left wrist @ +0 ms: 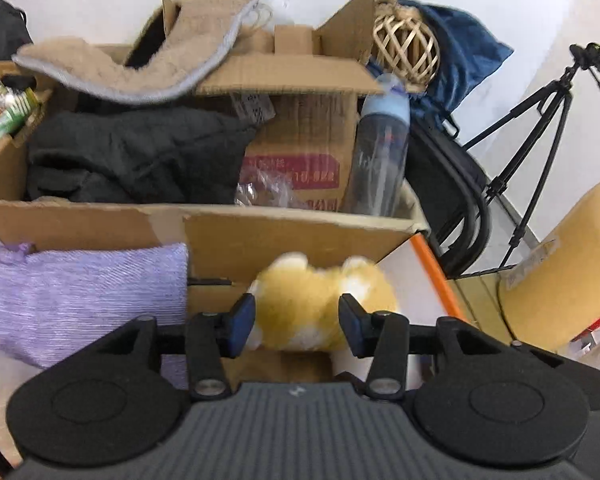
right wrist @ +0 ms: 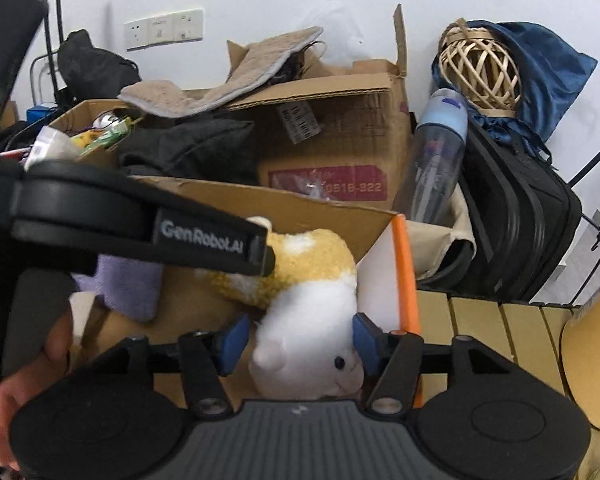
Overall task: Organize soft objects
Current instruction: 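Carry the plush toy over the box with the right gripper, then lower the plush toy into the box and open the right gripper, then grasp the lavender fuzzy cloth with both grippers, then carry the lavender cloth into the box and open both grippers, then grasp the blue printed carton with both grippers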
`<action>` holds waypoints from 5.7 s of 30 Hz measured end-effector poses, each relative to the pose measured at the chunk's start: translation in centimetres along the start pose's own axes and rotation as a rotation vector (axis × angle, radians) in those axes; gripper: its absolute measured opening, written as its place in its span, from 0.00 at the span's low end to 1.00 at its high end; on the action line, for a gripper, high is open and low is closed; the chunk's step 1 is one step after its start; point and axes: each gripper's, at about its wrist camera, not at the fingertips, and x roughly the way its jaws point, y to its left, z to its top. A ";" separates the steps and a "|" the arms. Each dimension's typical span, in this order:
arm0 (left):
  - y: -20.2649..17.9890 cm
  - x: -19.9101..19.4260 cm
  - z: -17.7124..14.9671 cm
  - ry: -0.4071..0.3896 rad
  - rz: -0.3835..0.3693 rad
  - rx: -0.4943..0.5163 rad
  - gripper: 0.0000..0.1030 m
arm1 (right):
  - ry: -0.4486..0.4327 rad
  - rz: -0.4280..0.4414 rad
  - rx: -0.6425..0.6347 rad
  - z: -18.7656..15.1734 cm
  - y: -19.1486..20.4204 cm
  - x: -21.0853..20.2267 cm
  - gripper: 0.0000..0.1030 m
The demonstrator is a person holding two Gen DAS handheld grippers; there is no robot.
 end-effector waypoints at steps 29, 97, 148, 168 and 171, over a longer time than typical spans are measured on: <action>-1.3 -40.3 -32.7 -0.539 0.144 0.215 0.99 | -0.408 0.105 -0.001 -22.4 2.7 -36.2 0.89; -1.2 -27.9 -31.7 -0.217 -0.221 -0.118 0.25 | -0.359 0.284 0.238 -27.4 5.8 -27.1 0.21; 0.5 -28.5 -8.3 -0.229 0.149 0.129 0.76 | -0.193 0.144 0.224 -1.4 -4.5 -22.4 0.62; 4.1 -42.8 -37.6 -0.349 0.152 -0.054 1.00 | -0.342 0.170 0.001 -32.0 4.0 -38.7 0.75; 3.7 -42.5 -37.1 -0.370 0.157 -0.066 1.00 | -0.346 0.159 0.013 -32.1 3.7 -38.4 0.74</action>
